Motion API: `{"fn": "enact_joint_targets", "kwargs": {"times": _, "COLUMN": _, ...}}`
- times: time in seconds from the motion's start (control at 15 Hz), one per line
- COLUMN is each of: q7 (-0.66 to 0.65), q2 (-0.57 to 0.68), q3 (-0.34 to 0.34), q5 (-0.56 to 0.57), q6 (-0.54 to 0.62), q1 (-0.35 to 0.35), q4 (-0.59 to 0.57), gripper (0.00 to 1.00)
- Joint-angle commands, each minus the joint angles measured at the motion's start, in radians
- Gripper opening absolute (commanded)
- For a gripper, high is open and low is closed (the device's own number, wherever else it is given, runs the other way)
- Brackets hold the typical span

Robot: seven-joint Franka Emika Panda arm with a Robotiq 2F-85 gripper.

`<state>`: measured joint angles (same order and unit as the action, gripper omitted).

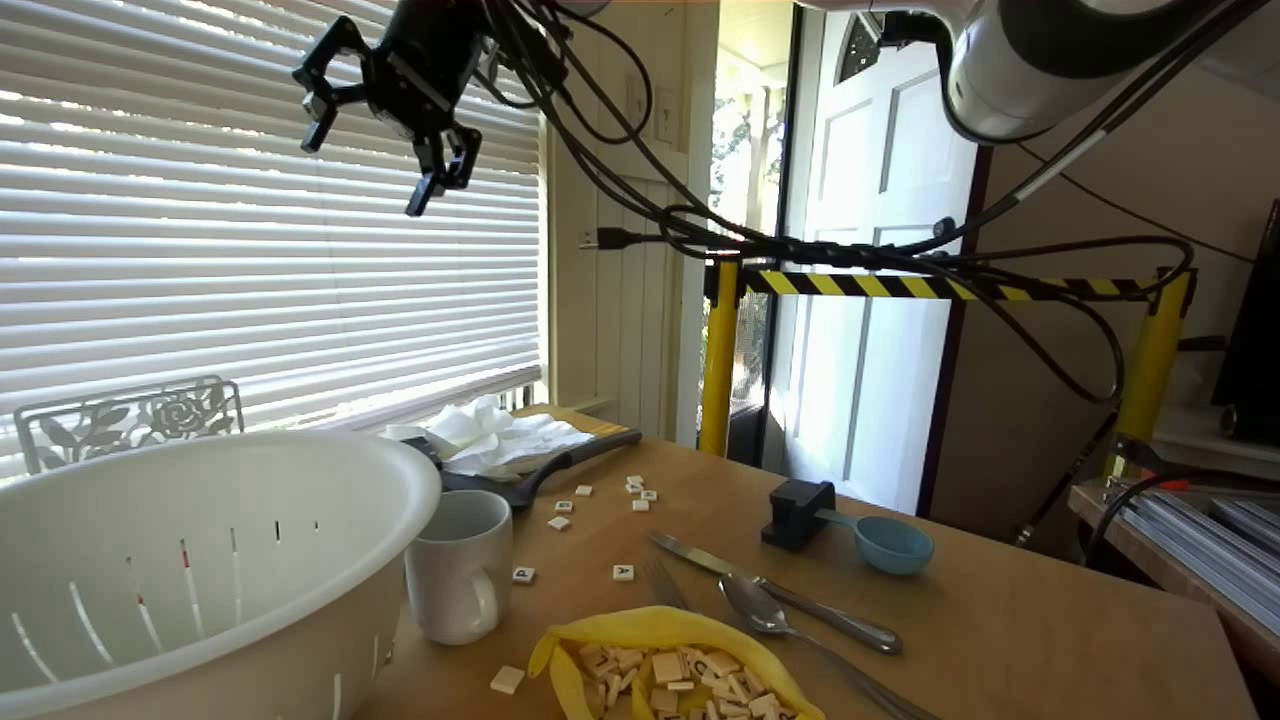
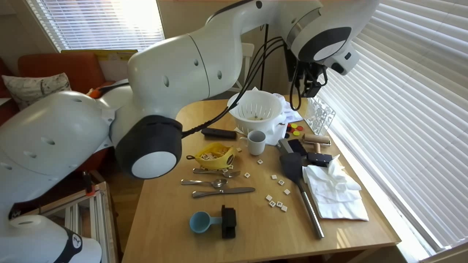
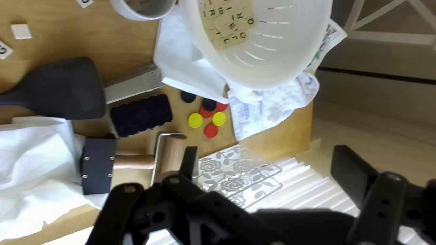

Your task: Move the colander

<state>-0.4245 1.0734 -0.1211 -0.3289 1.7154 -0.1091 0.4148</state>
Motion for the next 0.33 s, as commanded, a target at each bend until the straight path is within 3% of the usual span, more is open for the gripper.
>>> {"fn": "enact_joint_targets", "kwargs": {"times": 0.0, "q7": -0.021, "q2": -0.028, "q3": 0.015, "q5": 0.030, "q6": -0.001, "q1": 0.002, "q4": 0.034, "gripper": 1.00}}
{"fn": "enact_joint_targets", "kwargs": {"times": 0.27, "q7": -0.055, "q2": -0.037, "q3": 0.049, "q5": 0.057, "q6": -0.019, "q1": 0.015, "q4": 0.035, "gripper": 1.00}}
